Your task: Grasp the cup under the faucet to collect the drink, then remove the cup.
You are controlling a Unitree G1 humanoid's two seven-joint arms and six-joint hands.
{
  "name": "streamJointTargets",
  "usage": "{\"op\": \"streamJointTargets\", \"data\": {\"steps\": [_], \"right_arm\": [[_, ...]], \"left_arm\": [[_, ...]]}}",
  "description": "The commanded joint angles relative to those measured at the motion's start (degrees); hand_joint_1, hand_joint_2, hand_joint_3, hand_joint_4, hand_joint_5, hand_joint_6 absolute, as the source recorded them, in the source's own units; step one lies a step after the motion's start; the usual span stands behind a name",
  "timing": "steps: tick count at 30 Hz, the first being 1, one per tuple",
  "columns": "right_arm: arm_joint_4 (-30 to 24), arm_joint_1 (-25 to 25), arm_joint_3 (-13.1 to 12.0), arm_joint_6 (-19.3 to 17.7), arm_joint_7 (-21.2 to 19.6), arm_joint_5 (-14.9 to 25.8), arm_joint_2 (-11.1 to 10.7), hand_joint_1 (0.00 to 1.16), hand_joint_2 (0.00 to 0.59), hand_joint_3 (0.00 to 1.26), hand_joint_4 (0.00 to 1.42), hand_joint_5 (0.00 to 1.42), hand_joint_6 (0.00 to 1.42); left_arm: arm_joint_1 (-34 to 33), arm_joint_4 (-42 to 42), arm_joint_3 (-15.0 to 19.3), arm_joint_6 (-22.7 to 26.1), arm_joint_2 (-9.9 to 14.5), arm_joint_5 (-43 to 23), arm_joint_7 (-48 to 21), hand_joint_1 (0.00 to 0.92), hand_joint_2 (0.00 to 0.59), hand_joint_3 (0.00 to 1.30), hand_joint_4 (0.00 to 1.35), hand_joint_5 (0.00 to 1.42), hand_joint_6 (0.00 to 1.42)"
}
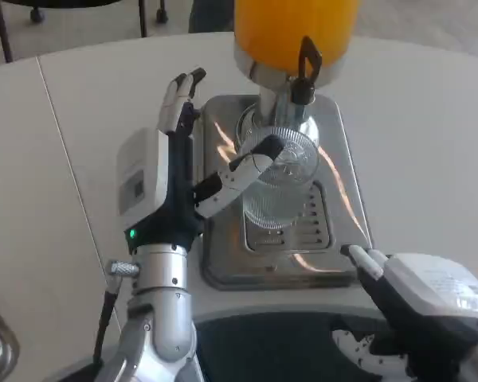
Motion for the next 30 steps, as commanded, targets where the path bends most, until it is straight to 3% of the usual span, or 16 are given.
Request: {"op": "streamJointTargets", "data": {"steps": [1, 6, 15, 21, 24, 30], "right_arm": [[0.0, -0.5, 0.5, 0.3, -1.4, -0.3, 0.8, 0.39, 0.516, 0.0, 0.0, 0.0, 0.0], [-1.0, 0.1, 0.8, 0.5, -4.1, 1.1, 2.1, 0.4, 0.521, 0.0, 0.0, 0.0, 0.0], [-4.3, 1.9, 0.5, -0.1, -12.7, 8.2, 3.6, 0.42, 0.523, 0.0, 0.0, 0.0, 0.0], [-5.0, 1.9, 0.6, -0.6, -16.4, 11.5, 3.1, 0.42, 0.527, 0.0, 0.0, 0.0, 0.0], [-4.5, 1.5, 0.1, -0.8, -18.2, 13.4, 2.7, 0.43, 0.529, 0.0, 0.0, 0.0, 0.0], [-4.4, 1.3, 0.0, -1.1, -21.1, 16.4, 1.9, 0.43, 0.527, 0.0, 0.0, 0.0, 0.0]], "left_arm": [[3.8, -4.4, 1.1, -0.2, 1.5, -0.6, -3.0, 0.128, 0.063, 0.15, 0.06, 0.3, 0.44], [8.0, -10.3, 2.8, -0.7, 3.0, -2.0, -7.2, 0.124, 0.066, 0.15, 0.1, 0.3, 0.43], [18.5, -24.9, 6.1, -3.5, 7.0, -5.8, -16.3, 0.091, 0.096, 0.15, 0.14, 0.29, 0.39], [24.1, -31.7, 7.7, -5.9, 10.4, -6.3, -21.3, 0.049, 0.105, 0.16, 0.12, 0.26, 0.33], [27.4, -35.0, 8.1, -8.9, 13.8, -5.7, -24.3, 0.046, 0.106, 0.16, 0.1, 0.23, 0.3], [31.8, -37.9, 10.3, -12.5, 17.4, -5.2, -27.4, 0.031, 0.111, 0.14, 0.05, 0.17, 0.24]]}}
